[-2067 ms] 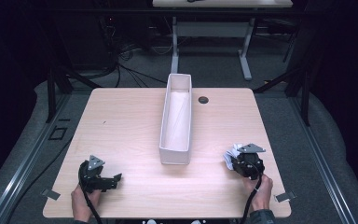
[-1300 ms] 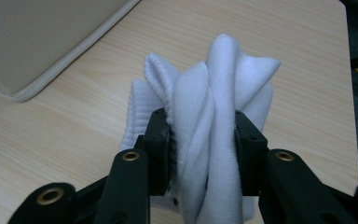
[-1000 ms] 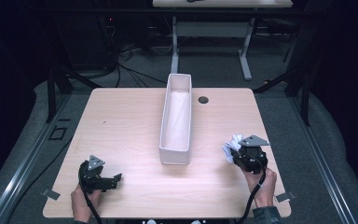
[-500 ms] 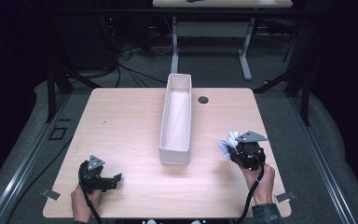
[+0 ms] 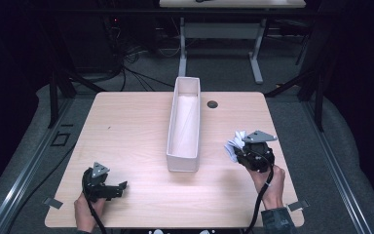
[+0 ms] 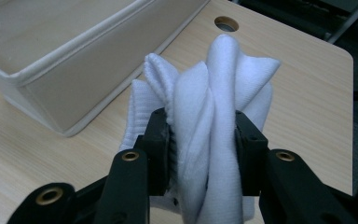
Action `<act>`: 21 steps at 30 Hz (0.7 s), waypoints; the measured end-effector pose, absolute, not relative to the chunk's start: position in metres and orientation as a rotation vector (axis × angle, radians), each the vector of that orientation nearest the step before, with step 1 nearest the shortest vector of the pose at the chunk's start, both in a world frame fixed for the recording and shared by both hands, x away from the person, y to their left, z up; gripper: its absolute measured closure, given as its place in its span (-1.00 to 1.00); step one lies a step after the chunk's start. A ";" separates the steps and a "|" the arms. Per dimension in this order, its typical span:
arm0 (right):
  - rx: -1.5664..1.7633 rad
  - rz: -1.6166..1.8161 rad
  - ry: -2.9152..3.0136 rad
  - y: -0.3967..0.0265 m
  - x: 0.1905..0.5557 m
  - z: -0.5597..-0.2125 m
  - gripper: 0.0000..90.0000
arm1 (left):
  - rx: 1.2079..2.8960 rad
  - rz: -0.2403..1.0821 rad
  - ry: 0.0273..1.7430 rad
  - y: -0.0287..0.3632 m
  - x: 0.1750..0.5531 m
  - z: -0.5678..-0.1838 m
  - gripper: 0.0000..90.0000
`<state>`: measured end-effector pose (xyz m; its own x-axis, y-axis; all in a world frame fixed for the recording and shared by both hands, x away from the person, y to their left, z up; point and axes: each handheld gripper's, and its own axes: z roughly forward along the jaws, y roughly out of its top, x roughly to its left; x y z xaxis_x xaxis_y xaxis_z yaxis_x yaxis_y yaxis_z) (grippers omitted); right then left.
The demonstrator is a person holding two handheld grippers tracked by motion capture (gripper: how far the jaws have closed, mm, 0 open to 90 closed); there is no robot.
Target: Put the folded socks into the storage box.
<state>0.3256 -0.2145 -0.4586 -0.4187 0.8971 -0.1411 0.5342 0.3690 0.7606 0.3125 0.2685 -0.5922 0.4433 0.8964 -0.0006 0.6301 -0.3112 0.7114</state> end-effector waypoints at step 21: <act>1.159 0.882 2.122 -0.191 0.335 -0.436 0.42 | 2.053 0.532 1.275 0.269 0.313 -0.592 -0.99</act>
<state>0.3351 -0.1909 -0.4358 -0.4691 0.8687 -0.1590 0.5000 0.4096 0.7630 0.3125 0.2685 -0.5922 0.4432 0.8964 -0.0005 0.6304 -0.3113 0.7111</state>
